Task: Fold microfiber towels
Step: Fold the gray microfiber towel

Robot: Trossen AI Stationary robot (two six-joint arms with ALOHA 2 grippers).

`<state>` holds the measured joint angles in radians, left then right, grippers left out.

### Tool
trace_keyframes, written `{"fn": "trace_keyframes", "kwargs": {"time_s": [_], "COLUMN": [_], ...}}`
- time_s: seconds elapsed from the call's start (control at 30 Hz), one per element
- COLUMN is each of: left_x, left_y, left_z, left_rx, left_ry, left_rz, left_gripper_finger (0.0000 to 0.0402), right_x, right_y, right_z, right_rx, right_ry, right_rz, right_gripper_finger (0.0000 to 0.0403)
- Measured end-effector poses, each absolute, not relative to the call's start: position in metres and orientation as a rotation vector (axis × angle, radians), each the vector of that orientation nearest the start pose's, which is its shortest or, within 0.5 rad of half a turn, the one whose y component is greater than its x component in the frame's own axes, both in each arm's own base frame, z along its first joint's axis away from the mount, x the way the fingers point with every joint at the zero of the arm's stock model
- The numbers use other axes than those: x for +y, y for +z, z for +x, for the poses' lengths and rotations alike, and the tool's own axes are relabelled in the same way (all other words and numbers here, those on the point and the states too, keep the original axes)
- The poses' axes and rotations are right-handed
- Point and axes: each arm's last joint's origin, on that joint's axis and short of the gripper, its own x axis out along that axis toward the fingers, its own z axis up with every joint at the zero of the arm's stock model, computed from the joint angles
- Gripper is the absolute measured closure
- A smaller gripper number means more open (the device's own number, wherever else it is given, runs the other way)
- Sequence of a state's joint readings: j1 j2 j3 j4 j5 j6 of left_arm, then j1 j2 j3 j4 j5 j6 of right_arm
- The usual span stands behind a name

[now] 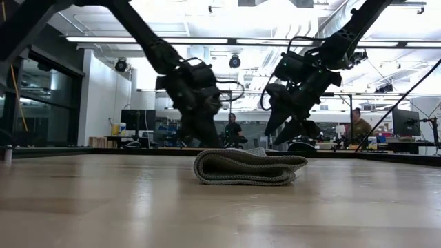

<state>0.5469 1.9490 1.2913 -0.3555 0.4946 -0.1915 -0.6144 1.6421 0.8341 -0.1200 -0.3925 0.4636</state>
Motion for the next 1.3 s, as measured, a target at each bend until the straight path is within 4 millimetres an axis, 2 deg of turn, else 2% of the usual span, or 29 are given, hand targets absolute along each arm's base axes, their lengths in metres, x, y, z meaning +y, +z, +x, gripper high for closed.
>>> {"fn": "trace_keyframes", "kwargs": {"time_s": [0.23,0.47,0.57,0.73,0.83,1.3], "left_x": [0.193,0.196,0.196,0.197,0.200,0.207], "left_y": [0.179,0.173,0.172,0.171,0.172,0.154], "left_z": [0.353,0.352,0.354,0.354,0.353,0.356], "left_rx": [0.873,0.890,0.879,0.882,0.867,0.865], "left_ry": [0.081,0.076,0.061,0.086,0.086,0.088], "left_rz": [-0.630,-0.632,-0.622,-0.628,-0.655,-0.776], "left_gripper_finger": [0.0320,0.0318,0.0296,0.0230,0.0207,0.0204], "right_x": [-0.169,-0.169,-0.169,-0.169,-0.169,-0.168], "right_y": [0.156,0.155,0.155,0.155,0.155,0.155], "right_z": [0.258,0.258,0.258,0.258,0.258,0.257], "right_rx": [0.766,0.772,0.771,0.772,0.773,0.773], "right_ry": [-0.390,-0.391,-0.390,-0.389,-0.389,-0.409], "right_rz": [0.862,0.865,0.864,0.860,0.862,0.909], "right_gripper_finger": [0.0209,0.0209,0.0209,0.0209,0.0209,0.0209]}}
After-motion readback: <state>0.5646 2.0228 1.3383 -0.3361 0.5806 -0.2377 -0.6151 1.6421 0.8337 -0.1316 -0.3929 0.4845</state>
